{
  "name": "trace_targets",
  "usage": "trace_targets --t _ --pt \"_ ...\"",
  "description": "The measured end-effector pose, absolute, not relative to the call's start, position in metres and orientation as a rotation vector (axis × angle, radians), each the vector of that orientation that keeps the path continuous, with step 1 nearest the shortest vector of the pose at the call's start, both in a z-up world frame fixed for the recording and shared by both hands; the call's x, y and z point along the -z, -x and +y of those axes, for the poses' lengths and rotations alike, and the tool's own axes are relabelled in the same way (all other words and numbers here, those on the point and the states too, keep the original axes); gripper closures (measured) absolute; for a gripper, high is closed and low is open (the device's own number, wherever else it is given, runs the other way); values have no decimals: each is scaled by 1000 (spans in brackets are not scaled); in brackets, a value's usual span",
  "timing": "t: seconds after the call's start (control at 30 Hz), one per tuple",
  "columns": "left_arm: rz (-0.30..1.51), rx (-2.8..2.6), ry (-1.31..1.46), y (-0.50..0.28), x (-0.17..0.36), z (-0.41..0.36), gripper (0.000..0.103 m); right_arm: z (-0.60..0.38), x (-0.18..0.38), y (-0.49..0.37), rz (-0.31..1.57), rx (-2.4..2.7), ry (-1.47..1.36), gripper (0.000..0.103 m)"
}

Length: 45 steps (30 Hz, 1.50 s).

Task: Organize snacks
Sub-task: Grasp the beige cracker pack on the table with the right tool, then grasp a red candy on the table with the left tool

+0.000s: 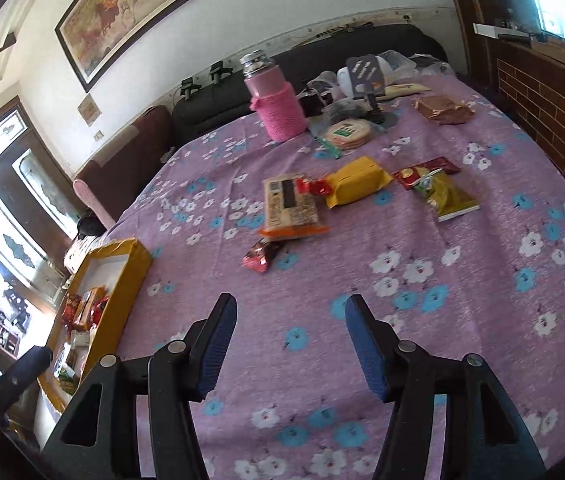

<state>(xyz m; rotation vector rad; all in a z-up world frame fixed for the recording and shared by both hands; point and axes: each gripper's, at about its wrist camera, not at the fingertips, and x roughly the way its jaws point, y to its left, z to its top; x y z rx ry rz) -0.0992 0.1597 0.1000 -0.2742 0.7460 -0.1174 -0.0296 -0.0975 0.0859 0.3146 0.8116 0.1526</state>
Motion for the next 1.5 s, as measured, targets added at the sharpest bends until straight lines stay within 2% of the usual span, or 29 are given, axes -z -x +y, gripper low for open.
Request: trace_targets --t 0.2,0.33,0.57,0.77,0.97,1.27,1.37,1.5 --pt "813 111 299 82 -79 164 18 -127 -80 -51 869 -138 -378 43" --pt "825 111 295 73 -74 167 18 -99 -72 -105 945 -260 -364 43" --pt "850 127 289 61 -64 171 18 -55 -57 -193 1045 -136 -215 44" --pt "861 146 322 57 -57 185 18 -30 -28 -223 1184 -128 -139 43" --pt "850 155 360 62 -56 196 18 -8 -23 -197 1213 -121 -60 46" --pt "849 185 352 72 -57 193 18 -28 -52 -81 1223 -243 -85 46" --pt "860 208 347 70 -56 182 18 -41 -48 -63 1175 -158 1 43" --pt "859 219 312 66 -61 168 18 -64 -35 -46 1139 -160 -92 40"
